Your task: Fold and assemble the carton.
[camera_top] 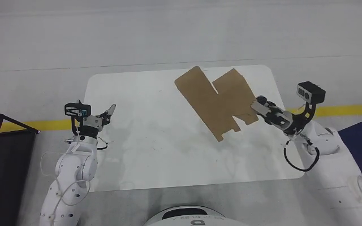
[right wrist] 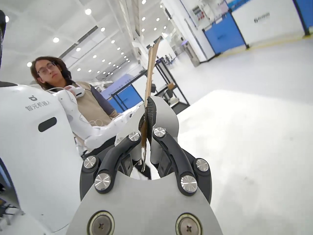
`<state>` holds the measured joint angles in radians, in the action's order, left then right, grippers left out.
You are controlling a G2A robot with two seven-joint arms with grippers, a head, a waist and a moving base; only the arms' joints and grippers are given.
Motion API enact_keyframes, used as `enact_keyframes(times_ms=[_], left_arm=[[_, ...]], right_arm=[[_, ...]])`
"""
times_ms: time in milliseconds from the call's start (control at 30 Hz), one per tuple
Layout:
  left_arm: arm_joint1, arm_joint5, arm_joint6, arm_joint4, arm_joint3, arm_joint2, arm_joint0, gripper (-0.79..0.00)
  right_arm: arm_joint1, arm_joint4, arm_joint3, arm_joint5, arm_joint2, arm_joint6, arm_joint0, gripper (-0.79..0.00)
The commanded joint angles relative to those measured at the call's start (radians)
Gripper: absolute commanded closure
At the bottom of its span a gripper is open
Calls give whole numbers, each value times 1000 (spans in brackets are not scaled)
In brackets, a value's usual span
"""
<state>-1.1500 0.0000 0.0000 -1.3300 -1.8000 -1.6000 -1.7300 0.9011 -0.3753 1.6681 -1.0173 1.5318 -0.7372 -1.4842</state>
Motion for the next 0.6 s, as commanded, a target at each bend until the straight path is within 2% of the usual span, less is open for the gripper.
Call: enact_keyframes(times_ms=[0, 133, 233, 567], left_arm=[[0, 0, 0, 0, 0, 0, 0, -785], [0, 0, 0, 0, 0, 0, 0, -785], [0, 0, 0, 0, 0, 0, 0, -785], [0, 0, 0, 0, 0, 0, 0, -785]], right_arm=[[20, 146, 30, 5, 21, 127, 7, 0], [53, 380, 67, 5, 20, 317, 1, 0], [72, 501, 62, 5, 5, 450, 9, 0], [74, 507, 58, 5, 4, 468, 9, 0]])
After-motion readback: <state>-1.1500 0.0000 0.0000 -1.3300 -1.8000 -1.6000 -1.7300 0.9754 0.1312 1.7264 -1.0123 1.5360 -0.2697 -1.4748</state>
